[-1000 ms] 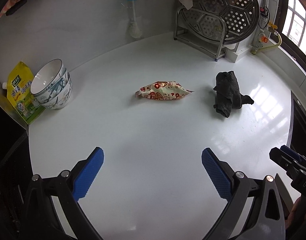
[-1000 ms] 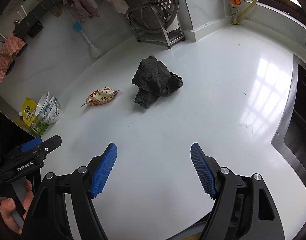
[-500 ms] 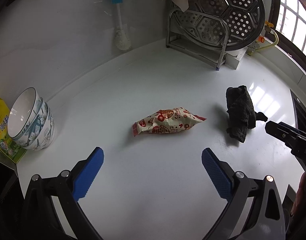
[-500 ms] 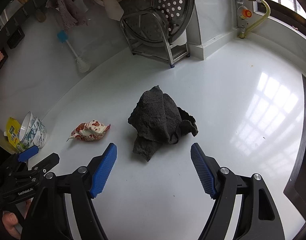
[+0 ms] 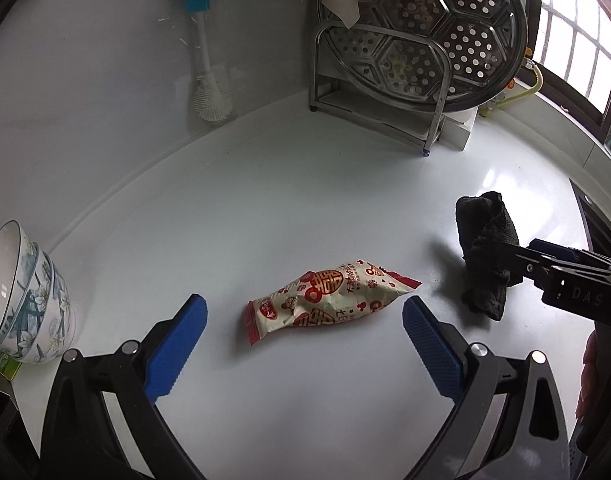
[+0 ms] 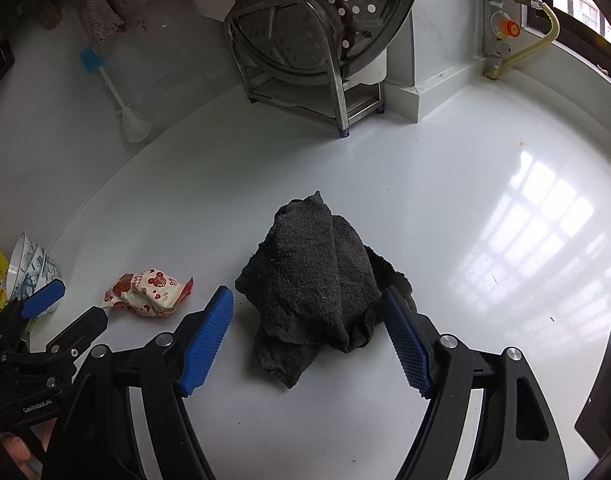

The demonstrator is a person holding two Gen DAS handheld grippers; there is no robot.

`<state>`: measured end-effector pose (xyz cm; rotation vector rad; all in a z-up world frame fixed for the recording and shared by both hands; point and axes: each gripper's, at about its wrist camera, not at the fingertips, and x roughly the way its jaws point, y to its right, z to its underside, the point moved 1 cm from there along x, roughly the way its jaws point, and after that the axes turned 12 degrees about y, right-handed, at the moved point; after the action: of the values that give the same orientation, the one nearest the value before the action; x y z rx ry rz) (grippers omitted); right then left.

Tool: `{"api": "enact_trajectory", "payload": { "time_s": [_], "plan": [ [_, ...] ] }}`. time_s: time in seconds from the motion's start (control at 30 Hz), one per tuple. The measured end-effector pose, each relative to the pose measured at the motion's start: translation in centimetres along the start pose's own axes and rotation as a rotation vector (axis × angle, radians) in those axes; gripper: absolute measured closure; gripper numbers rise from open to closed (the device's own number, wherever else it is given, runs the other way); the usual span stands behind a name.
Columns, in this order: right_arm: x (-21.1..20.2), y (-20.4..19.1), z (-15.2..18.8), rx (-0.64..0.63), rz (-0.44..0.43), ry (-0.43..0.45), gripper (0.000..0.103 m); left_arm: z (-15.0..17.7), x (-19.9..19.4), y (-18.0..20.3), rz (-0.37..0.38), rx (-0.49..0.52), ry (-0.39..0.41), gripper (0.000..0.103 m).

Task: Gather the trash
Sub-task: 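Grasp the dark grey cloth with the right tool while the left tool grasps the snack wrapper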

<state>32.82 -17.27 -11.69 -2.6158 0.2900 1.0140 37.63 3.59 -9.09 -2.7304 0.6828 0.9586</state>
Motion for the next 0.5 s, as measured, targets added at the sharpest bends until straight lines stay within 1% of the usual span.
{"api": "enact_trajectory", "payload": {
  "time_s": [0.23, 0.33, 0.37, 0.5],
  "plan": [
    [2.4, -0.6, -0.1, -0.06, 0.092, -0.025, 0.03, -0.1, 1.4, -0.7, 0.018, -0.003, -0.008, 0.007],
    [2.8, -0.7, 0.1, -0.069, 0.099, -0.022, 0.032, 0.0, 1.7, -0.6, 0.019, 0.018, -0.008, 0.007],
    [2.9, -0.6, 0.1, -0.068, 0.1, -0.021, 0.039, 0.0, 1.9, -0.6, 0.021, 0.02, -0.009, 0.007],
    [2.9, -0.2, 0.3, -0.062, 0.103, -0.019, 0.05, 0.1, 2.7, -0.8, 0.045, 0.017, -0.026, 0.007]
  ]
}}
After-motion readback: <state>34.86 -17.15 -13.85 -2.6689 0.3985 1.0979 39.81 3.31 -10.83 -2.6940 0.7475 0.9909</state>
